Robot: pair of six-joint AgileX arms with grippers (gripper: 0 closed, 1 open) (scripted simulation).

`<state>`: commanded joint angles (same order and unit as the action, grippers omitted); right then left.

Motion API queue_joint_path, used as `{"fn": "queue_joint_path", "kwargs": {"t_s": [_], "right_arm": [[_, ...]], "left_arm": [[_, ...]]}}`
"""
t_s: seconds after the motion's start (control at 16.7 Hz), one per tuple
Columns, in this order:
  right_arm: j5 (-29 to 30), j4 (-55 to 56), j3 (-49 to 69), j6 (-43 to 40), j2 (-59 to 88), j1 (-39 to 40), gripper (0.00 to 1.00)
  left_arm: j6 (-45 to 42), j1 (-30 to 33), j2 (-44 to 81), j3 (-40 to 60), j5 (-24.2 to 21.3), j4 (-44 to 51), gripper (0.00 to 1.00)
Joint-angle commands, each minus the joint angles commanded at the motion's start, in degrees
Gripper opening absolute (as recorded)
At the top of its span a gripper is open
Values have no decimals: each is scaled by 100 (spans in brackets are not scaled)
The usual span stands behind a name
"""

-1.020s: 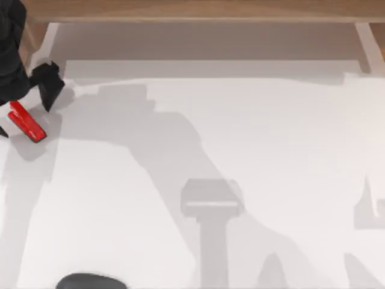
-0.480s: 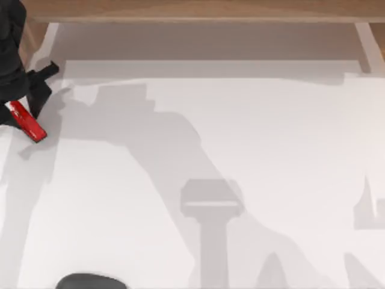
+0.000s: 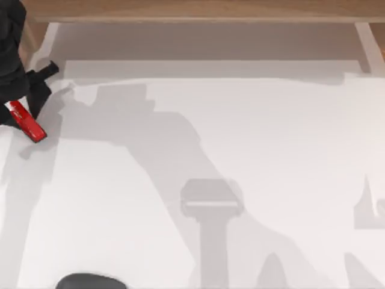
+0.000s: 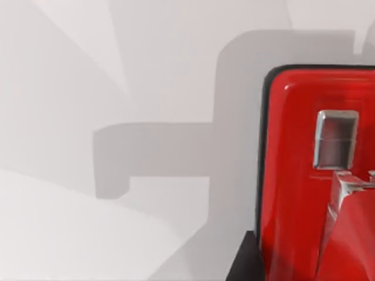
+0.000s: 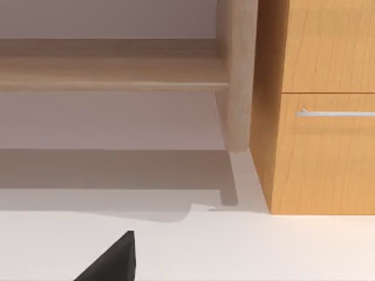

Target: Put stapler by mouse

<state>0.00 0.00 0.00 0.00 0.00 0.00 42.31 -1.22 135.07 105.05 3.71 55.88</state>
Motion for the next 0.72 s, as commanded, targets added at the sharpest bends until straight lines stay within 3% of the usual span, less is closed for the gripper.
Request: {"fn": "queue_joint_path", "kwargs": {"t_s": [0.72], "right_arm": [[0,0,0,0,0,0,100]], "left_arm": [[-44,162,-432,-255,482,659,0]]}}
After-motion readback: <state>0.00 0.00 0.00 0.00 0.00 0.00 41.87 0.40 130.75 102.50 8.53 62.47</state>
